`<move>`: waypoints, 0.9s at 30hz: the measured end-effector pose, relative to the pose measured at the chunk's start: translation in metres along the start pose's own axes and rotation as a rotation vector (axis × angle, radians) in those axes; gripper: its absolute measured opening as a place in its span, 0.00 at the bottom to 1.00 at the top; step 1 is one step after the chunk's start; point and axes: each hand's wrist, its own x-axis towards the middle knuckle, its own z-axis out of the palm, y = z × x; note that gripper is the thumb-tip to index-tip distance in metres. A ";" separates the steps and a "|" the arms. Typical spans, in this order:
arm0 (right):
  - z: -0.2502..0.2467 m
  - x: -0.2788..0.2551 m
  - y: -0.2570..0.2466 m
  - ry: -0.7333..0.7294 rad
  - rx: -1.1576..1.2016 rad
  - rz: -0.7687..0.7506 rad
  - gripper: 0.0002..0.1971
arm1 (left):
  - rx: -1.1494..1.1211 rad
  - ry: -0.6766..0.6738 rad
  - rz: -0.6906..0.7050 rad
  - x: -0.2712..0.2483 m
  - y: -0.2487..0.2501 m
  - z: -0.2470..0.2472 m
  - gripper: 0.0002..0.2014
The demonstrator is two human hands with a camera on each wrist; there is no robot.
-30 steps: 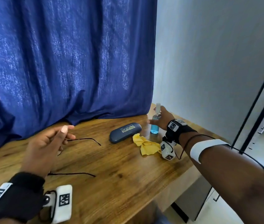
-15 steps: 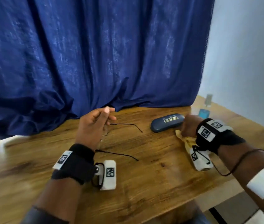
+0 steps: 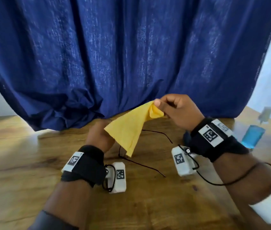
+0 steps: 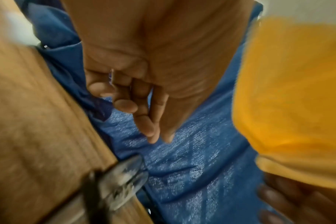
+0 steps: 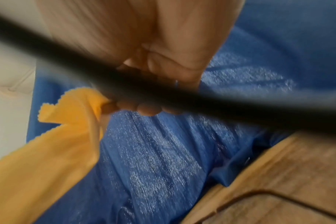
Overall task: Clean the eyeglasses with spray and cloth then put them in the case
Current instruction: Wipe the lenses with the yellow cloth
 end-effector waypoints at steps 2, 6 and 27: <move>0.012 0.008 0.014 0.024 0.218 0.006 0.19 | 0.022 -0.091 -0.066 0.002 -0.004 0.006 0.09; 0.012 0.007 0.041 0.053 0.807 0.223 0.15 | -0.020 -0.204 -0.199 -0.003 0.002 0.015 0.10; -0.020 -0.005 0.047 0.162 1.131 0.152 0.14 | -0.202 -0.087 -0.420 -0.001 -0.006 -0.003 0.13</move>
